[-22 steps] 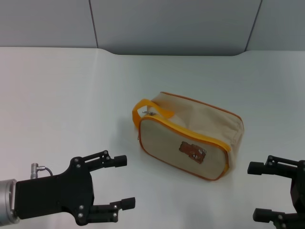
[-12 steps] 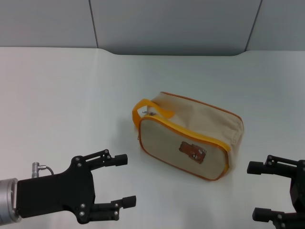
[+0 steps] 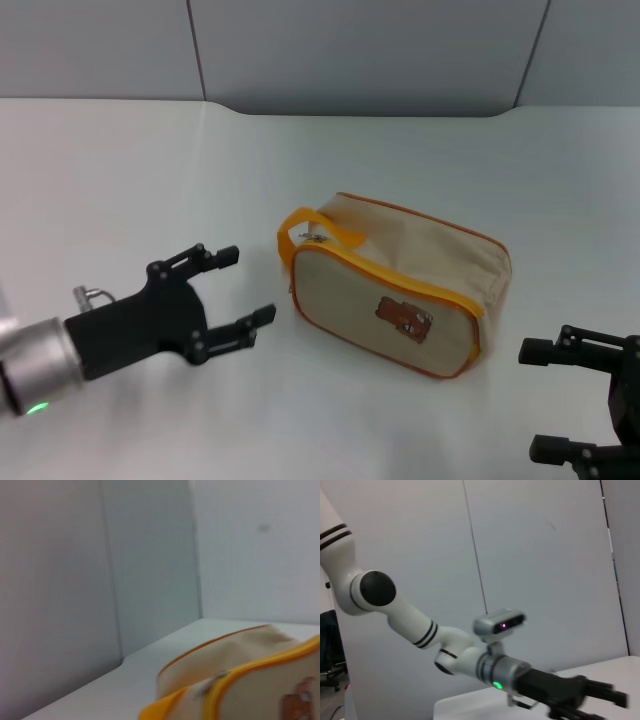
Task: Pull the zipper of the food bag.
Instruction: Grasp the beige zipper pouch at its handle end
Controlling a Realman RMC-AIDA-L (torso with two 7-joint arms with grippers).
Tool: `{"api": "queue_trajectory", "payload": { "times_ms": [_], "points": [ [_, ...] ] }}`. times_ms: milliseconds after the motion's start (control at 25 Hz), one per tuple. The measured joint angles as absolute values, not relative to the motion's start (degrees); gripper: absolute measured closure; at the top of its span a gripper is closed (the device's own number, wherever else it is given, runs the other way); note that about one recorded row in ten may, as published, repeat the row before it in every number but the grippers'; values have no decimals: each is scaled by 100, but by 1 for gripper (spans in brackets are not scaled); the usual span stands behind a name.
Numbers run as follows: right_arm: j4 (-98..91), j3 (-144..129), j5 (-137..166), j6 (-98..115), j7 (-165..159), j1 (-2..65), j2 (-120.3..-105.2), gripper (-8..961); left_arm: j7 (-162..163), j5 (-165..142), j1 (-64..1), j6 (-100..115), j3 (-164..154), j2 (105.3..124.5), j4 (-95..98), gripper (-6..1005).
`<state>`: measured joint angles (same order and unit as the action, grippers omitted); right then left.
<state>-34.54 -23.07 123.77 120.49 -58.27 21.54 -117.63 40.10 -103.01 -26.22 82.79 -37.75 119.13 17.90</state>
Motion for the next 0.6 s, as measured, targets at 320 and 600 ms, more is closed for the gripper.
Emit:
{"api": "queue_trajectory", "payload": {
  "times_ms": [320, 600],
  "points": [
    [-3454, -2294, 12379, 12047, -5827, 2162, -11768, 120, 3973, -10222, -3417, 7388, -3808, 11924, 933, 182],
    [-3454, -2309, 12379, 11967, -5797, 2167, -11768, 119, 3471, -10197, -3596, 7154, -3755, 11927, 479, 206]
  ]
}}
